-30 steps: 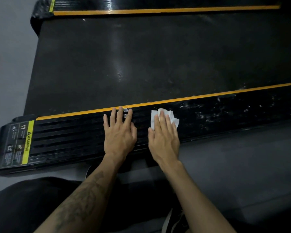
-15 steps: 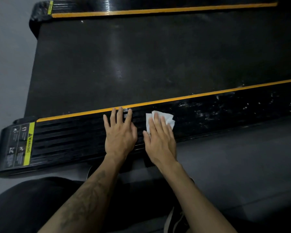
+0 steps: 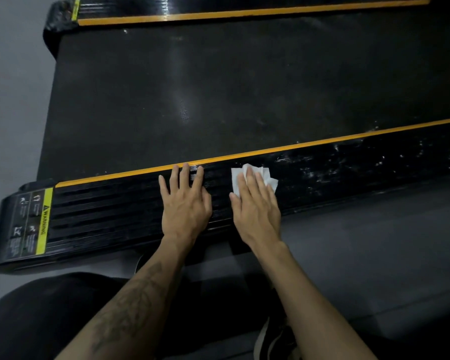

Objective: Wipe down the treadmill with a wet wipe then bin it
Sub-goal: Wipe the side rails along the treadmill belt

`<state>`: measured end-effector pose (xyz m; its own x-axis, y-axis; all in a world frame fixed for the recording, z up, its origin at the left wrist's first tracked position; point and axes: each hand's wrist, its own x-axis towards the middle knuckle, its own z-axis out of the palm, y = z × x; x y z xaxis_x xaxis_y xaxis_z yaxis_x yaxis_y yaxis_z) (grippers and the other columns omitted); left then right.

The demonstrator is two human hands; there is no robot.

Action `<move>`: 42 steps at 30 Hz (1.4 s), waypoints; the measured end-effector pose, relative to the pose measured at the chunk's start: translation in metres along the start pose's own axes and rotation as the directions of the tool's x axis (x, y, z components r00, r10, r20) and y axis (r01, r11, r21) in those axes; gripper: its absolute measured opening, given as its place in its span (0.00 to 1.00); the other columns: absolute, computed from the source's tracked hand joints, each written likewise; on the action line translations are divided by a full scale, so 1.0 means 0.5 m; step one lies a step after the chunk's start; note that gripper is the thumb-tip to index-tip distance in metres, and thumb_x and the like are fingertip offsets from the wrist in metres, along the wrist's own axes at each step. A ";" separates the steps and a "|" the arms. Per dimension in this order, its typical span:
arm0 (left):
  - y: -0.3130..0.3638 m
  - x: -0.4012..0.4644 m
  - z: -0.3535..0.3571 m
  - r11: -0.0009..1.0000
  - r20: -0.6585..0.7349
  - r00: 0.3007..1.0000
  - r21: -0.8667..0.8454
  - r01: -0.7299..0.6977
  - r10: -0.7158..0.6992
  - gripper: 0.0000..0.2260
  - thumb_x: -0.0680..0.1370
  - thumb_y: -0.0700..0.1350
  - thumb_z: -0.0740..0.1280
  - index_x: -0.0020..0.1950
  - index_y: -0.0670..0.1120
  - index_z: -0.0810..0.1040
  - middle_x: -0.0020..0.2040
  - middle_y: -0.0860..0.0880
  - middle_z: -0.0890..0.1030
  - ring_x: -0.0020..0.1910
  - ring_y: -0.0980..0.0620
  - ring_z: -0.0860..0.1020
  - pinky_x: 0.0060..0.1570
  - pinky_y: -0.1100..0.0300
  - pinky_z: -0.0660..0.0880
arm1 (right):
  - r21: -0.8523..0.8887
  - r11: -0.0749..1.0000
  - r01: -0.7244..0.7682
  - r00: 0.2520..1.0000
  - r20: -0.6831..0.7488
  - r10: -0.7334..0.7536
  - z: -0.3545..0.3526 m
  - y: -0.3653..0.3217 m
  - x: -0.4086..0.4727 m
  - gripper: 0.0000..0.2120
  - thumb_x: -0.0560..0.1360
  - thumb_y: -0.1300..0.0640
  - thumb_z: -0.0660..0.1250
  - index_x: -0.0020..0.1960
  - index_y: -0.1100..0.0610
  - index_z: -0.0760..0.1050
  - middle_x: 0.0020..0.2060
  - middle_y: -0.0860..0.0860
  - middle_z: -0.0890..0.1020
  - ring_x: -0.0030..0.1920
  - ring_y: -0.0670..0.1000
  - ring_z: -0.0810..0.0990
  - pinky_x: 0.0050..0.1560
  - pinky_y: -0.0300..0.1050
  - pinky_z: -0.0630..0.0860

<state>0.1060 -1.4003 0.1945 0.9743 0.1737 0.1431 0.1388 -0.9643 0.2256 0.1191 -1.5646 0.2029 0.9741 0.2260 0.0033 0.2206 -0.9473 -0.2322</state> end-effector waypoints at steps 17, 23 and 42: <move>-0.001 0.001 0.001 1.000 0.010 1.000 -0.017 0.010 -0.010 0.27 0.81 0.53 0.51 0.79 0.47 0.67 0.79 0.39 0.66 0.80 0.39 0.60 0.77 0.31 0.54 | -0.009 0.995 -0.100 0.995 0.011 0.100 0.001 -0.039 0.039 0.28 0.86 0.44 0.50 0.83 0.53 0.56 0.83 0.56 0.52 0.83 0.58 0.50 0.81 0.59 0.50; 0.000 0.001 0.002 1.000 0.012 1.000 -0.007 0.000 0.000 0.27 0.81 0.53 0.51 0.79 0.47 0.68 0.78 0.39 0.67 0.80 0.38 0.61 0.77 0.31 0.55 | -0.068 0.991 -0.112 0.992 0.046 0.115 -0.018 0.005 0.058 0.27 0.87 0.44 0.46 0.84 0.49 0.51 0.83 0.53 0.48 0.83 0.54 0.46 0.82 0.55 0.46; 0.001 0.002 0.003 1.000 -0.005 1.000 0.013 0.002 -0.002 0.27 0.81 0.52 0.52 0.78 0.46 0.69 0.77 0.39 0.68 0.79 0.38 0.62 0.76 0.30 0.56 | -0.003 0.990 -0.143 0.987 0.079 0.143 -0.029 -0.014 0.076 0.25 0.87 0.44 0.48 0.83 0.47 0.54 0.83 0.55 0.47 0.83 0.57 0.45 0.81 0.57 0.45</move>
<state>0.1071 -1.4012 0.1934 0.9732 0.1766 0.1473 0.1431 -0.9664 0.2135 0.1555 -1.5527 0.2189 0.9887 0.1056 -0.1067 0.0791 -0.9706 -0.2273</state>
